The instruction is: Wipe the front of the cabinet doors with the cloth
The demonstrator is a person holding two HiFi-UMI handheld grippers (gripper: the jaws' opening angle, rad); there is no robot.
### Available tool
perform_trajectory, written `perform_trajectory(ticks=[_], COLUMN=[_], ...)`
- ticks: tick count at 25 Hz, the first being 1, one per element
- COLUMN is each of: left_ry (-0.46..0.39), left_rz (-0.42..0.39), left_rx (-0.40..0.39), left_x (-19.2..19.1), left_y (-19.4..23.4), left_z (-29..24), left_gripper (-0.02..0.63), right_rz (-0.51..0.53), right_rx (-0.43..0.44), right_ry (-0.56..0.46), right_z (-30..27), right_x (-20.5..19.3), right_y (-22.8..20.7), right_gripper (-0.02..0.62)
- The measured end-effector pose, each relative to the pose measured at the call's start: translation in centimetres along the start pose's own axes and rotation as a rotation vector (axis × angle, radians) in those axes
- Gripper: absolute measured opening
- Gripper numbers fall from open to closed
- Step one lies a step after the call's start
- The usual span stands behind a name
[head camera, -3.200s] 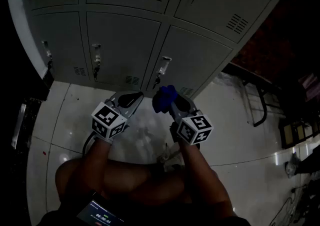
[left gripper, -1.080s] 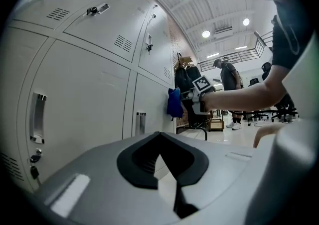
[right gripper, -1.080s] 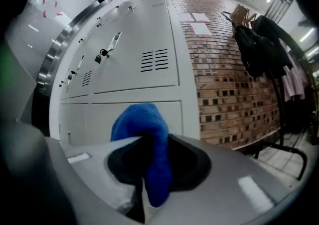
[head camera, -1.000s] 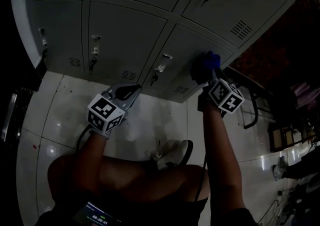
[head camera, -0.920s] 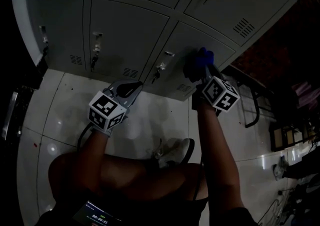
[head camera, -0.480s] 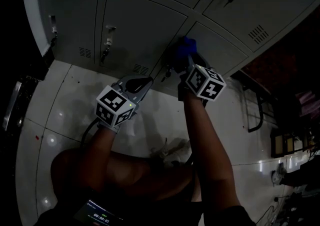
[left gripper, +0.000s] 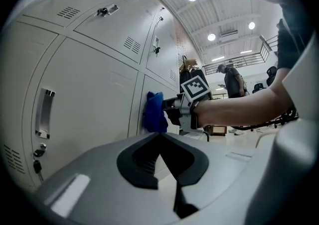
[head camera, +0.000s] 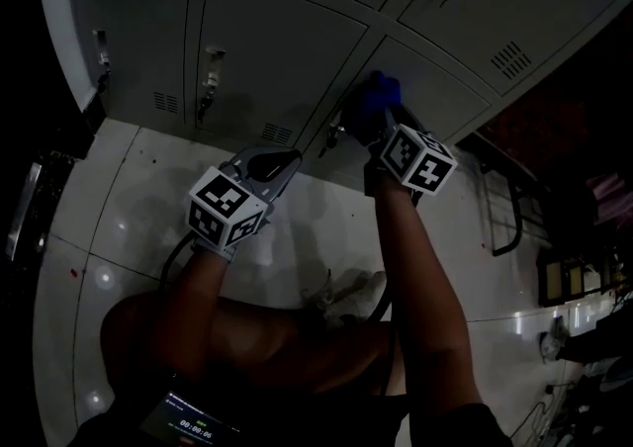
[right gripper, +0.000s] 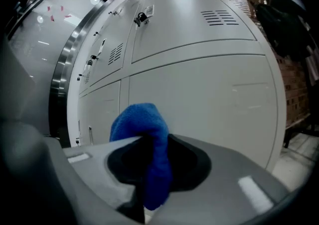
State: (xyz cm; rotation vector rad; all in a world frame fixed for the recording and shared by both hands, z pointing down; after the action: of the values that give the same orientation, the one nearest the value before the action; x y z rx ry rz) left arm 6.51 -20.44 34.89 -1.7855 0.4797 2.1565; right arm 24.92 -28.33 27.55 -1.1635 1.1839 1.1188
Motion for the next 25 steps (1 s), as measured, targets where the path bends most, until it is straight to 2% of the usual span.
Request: perform_trajectory(ticks=[7, 10, 14, 19, 22, 25], left_ry=[0.013, 0.013, 0.017, 0.023, 0.026, 0.026], left_rz=[-0.004, -0.010, -0.011, -0.014, -0.015, -0.018], left_rx=[-0.007, -0.012, -0.013, -0.019, -0.016, -0.015], left_x=[-0.3, -0.2, -0.3, -0.5, -0.7, -0.6], left_y=[-0.3, -0.4, -0.5, -0.6, -0.5, -0.5], left_z=[-0.2, -0.2, -0.3, -0.4, -0.4, -0.5], left_gripper=[0.000, 0.000, 0.000, 0.000, 0.001, 0.000], right_rz=[-0.010, -0.048, -0.103, -0.106, -0.095, -0.097], right_rx=[-0.115, -0.164, -0.267, -0.378, -0.397, -0.376], right_ry=[0.013, 0.016, -0.001, -0.016, -0.019, -0.035], right_z=[2.8, 4.2, 6.3, 8.7, 9.5, 9.8], right_x=[-0.4, -0.5, -0.3, 0.1, 0.0, 0.1], right_y=[-6.4, -8.9, -13.6, -18.7, -19.9, -18.9], right_gripper=[0.077, 0.077, 0.077, 0.077, 0.077, 0.077])
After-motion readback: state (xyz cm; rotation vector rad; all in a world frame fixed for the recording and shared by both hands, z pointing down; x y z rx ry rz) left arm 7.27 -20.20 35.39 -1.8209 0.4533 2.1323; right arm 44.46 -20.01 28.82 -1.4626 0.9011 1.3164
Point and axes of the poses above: the fingertips, and each gripper's own axes: z backward along the fingers, y to its left, x out of its top, the point moved 2 cm from there along z, backward along the fingers, and after that the axes turned 9 degrees about -y, right-handed, at the moved point
